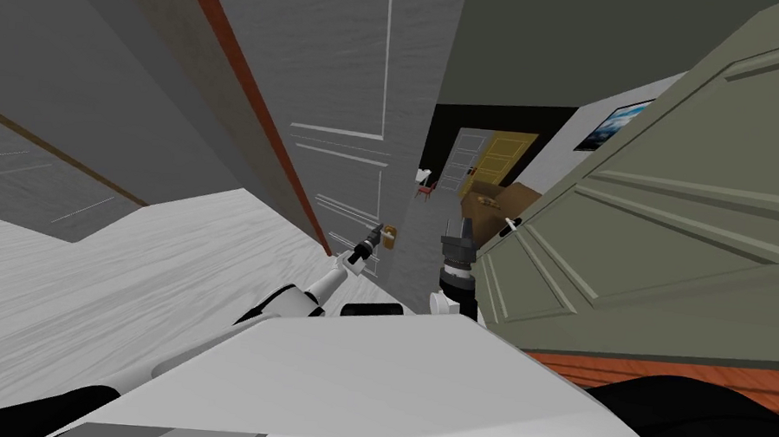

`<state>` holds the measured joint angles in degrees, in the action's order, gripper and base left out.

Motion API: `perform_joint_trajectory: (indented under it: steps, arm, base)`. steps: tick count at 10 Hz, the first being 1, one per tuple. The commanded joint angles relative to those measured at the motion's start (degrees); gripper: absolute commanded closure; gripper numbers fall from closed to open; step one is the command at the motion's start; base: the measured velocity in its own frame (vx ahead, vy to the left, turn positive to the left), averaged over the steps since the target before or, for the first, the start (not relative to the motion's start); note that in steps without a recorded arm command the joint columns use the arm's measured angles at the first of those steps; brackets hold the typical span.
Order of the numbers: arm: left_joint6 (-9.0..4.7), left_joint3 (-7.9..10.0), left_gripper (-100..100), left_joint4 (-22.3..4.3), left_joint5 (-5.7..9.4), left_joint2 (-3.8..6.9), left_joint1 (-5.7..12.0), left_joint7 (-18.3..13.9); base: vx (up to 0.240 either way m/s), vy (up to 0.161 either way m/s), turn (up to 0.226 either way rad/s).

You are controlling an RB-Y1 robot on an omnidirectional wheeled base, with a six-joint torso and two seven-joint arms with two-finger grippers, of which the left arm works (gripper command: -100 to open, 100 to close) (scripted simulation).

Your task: Push the door open

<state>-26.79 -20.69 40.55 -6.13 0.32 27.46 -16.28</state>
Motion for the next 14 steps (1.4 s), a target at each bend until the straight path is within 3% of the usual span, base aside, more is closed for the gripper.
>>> perform_joint_trajectory:
  steps: [1,6,9,12,14]
  arm:
    - [0.03,-0.02,100,0.0,-0.01,0.09,-0.03,0.0]
    - [0.03,-0.02,100,0.0,-0.01,0.09,-0.03,0.0]
    - [0.18,1.77,100,-0.2,0.48,1.3,-0.11,0.8]
    - [0.2,2.11,100,-0.2,0.57,1.49,-0.12,1.0]
    - [0.27,3.76,100,-0.4,1.01,2.28,-0.13,1.7]
  base:
    - [-0.009,0.006,0.008]
    - [-0.013,0.008,-0.003]
    - [0.095,-0.13,0.047]
    - [0.081,-0.085,0.021]
    - [0.103,-0.129,0.047]
